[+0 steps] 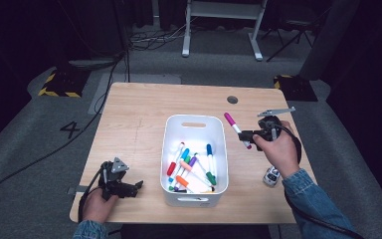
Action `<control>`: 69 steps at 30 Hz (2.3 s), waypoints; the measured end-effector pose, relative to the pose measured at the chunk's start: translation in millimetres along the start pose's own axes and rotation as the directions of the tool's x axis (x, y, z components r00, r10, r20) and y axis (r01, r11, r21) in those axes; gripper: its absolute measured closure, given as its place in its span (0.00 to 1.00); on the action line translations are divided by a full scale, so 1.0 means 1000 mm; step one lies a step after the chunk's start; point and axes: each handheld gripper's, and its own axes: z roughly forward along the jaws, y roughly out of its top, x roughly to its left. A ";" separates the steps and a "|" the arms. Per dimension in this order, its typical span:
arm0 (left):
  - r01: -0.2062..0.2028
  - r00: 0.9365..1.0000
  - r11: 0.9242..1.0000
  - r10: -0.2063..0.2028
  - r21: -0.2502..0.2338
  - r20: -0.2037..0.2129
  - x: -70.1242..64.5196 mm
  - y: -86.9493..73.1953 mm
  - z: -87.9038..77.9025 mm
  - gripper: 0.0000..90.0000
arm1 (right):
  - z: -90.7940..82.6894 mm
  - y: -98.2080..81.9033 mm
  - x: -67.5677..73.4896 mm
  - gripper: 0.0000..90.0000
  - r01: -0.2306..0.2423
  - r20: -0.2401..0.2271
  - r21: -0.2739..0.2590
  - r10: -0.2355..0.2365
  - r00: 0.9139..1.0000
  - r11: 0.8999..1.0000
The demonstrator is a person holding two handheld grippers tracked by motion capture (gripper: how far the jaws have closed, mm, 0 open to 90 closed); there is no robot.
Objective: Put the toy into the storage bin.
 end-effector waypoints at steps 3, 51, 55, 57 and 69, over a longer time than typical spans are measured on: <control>0.000 1.000 1.000 0.000 0.000 0.000 0.000 0.000 0.000 0.00 | -0.007 0.000 0.008 0.86 0.010 -0.017 -0.006 -0.010 1.000 1.000; 0.000 1.000 1.000 0.000 0.000 0.000 0.000 0.000 0.000 0.00 | -0.018 -0.015 0.134 0.86 0.231 -0.376 0.022 -0.206 0.903 0.973; 0.000 1.000 1.000 0.000 0.000 0.000 0.000 0.000 0.000 0.00 | -0.015 -0.018 0.138 0.86 0.246 -0.376 0.032 -0.217 0.901 0.969; 0.000 1.000 1.000 0.000 0.000 0.000 0.000 0.000 0.000 0.00 | -0.015 -0.019 0.137 0.86 0.245 -0.366 0.039 -0.214 0.905 0.969; 0.000 1.000 1.000 0.000 0.000 0.000 0.000 0.000 0.000 0.00 | -0.009 -0.028 0.137 0.86 0.285 -0.326 0.096 -0.241 0.914 0.954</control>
